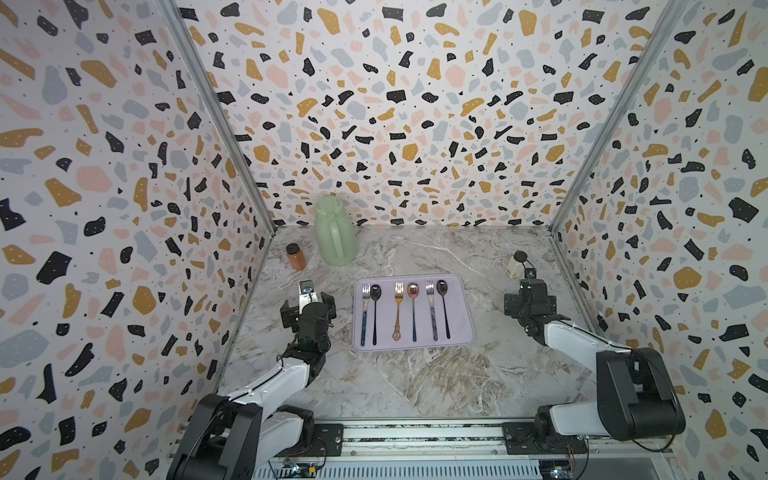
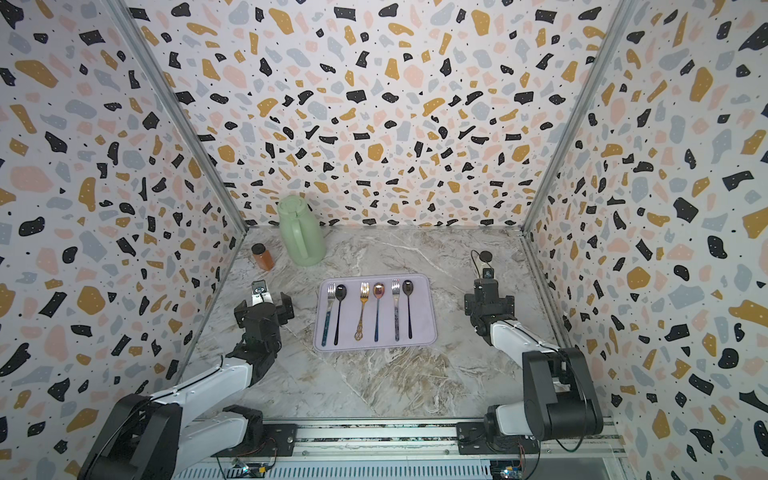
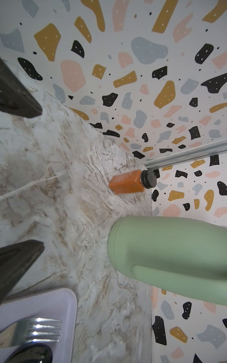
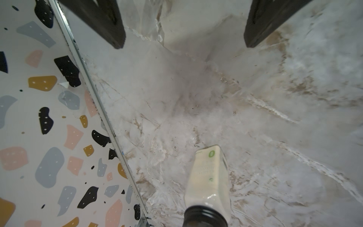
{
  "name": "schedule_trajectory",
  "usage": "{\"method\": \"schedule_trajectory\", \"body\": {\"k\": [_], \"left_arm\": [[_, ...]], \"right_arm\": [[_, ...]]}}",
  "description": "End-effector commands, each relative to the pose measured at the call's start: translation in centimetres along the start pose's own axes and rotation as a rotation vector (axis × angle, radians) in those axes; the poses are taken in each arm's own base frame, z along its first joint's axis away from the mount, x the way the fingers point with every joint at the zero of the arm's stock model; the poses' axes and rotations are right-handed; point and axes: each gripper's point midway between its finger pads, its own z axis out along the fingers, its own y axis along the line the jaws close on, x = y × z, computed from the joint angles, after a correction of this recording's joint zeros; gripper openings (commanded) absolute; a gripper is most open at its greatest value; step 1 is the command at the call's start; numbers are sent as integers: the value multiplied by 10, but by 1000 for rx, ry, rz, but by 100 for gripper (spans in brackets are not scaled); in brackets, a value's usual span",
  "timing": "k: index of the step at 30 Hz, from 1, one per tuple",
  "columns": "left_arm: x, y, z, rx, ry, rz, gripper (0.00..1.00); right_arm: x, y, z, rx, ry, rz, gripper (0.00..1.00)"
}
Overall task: Set the spoon and fork side by side
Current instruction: Reset both arms
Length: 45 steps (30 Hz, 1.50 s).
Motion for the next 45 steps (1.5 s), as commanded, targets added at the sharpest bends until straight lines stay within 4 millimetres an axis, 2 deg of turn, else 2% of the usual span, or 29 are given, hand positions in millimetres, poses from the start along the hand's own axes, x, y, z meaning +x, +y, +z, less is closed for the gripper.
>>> {"method": "schedule_trajectory", "body": {"k": [1,4,8,13,18,21,22,24,26,29,31,33,35,45], "left_arm": [[-36,-5,4,42,-102,-30,100],[-32,-4,0,50,-99,-34,100],[-25,1,-10,60,-114,-59,100],[-25,-4,-9,84,-107,-50,100],[-14,-4,-8,81,-78,-39,100],[-5,-6,-4,78,-58,-34,100],[0,-9,-2,85,-52,-29,100],[7,-18,3,118,-43,-5,100],[15,-23,9,126,-27,9,100],[29,-37,23,161,-8,31,100],[21,-38,26,157,-24,24,100],[33,-35,28,159,49,26,100],[26,-32,29,143,4,10,100],[29,-33,29,150,33,15,100]], "right_arm": [[-35,-5,4,-11,-147,42,100],[-27,-1,13,-68,-139,59,100],[-18,0,20,-55,-135,69,100],[-19,2,13,-61,-198,55,100],[-16,1,5,-71,-257,79,100],[-10,1,3,-67,-354,91,100],[-3,1,3,-71,-308,90,100],[-10,0,3,-66,-339,95,100],[-4,0,3,-69,-298,94,100],[-7,6,2,-96,-323,77,100],[-9,7,4,-103,-313,72,100],[-8,7,3,-102,-321,71,100],[-8,7,3,-102,-316,72,100],[-8,8,4,-104,-317,68,100]]}}
